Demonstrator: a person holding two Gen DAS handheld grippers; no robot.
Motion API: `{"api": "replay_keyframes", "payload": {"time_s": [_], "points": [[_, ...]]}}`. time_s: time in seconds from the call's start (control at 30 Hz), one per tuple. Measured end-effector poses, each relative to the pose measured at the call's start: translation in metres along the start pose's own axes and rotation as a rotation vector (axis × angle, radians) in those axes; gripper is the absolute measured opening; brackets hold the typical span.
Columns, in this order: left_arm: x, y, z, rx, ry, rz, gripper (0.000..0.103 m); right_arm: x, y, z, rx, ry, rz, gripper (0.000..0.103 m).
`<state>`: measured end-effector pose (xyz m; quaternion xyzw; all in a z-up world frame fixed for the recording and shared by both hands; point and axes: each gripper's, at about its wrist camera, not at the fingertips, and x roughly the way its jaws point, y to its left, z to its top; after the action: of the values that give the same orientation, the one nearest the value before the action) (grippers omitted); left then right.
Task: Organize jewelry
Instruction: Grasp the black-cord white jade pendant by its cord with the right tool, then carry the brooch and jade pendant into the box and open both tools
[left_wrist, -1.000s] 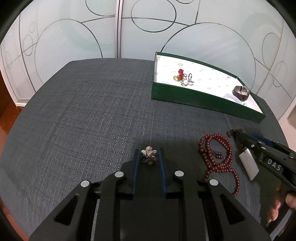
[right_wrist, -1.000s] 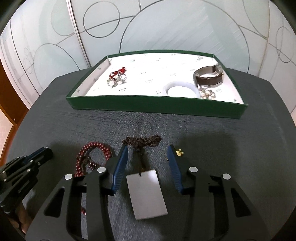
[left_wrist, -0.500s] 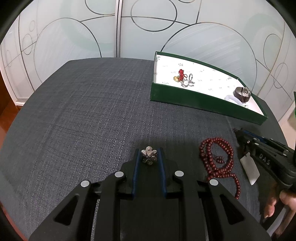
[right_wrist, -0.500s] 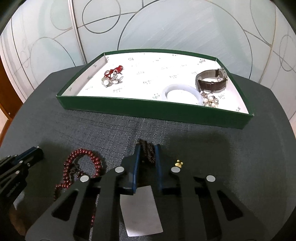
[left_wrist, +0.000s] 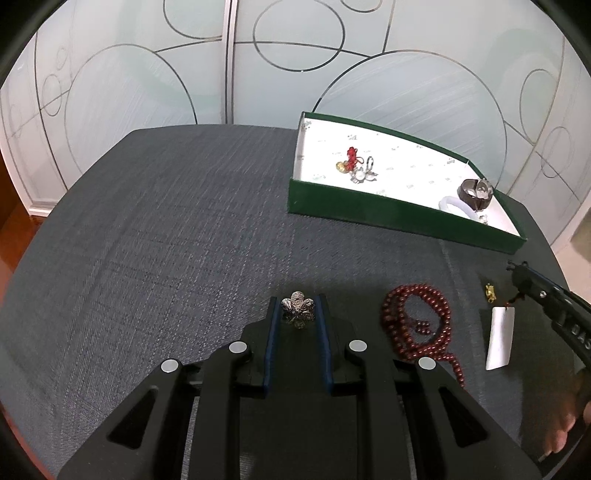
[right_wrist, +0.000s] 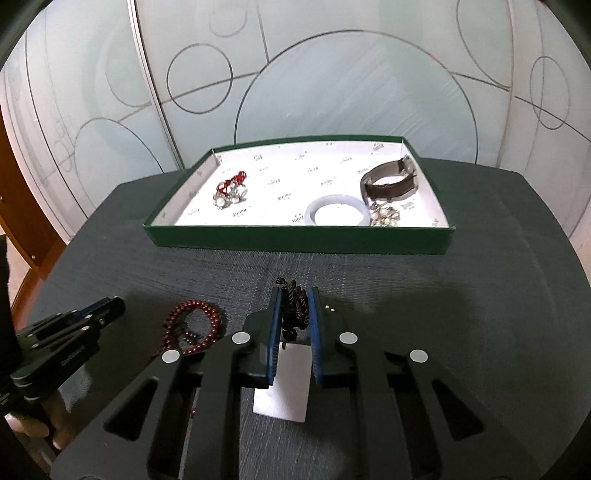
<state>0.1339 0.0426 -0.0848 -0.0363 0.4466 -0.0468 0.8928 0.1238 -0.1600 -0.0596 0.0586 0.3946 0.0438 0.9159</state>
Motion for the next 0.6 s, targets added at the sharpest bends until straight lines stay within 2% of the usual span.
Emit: {"api": "replay_keyframes", "payload": {"time_s": [0.27, 0.6], "points": [[-0.013, -0.013, 0.013, 0.025, -0.034, -0.013, 0.019, -0.026, 0.0, 0.012, 0.013, -0.061, 0.009, 0.014], [-0.024, -0.029, 0.041, 0.066, -0.077, -0.026, 0.019, -0.038, -0.001, 0.035, 0.022, -0.114, 0.012, 0.013]]}}
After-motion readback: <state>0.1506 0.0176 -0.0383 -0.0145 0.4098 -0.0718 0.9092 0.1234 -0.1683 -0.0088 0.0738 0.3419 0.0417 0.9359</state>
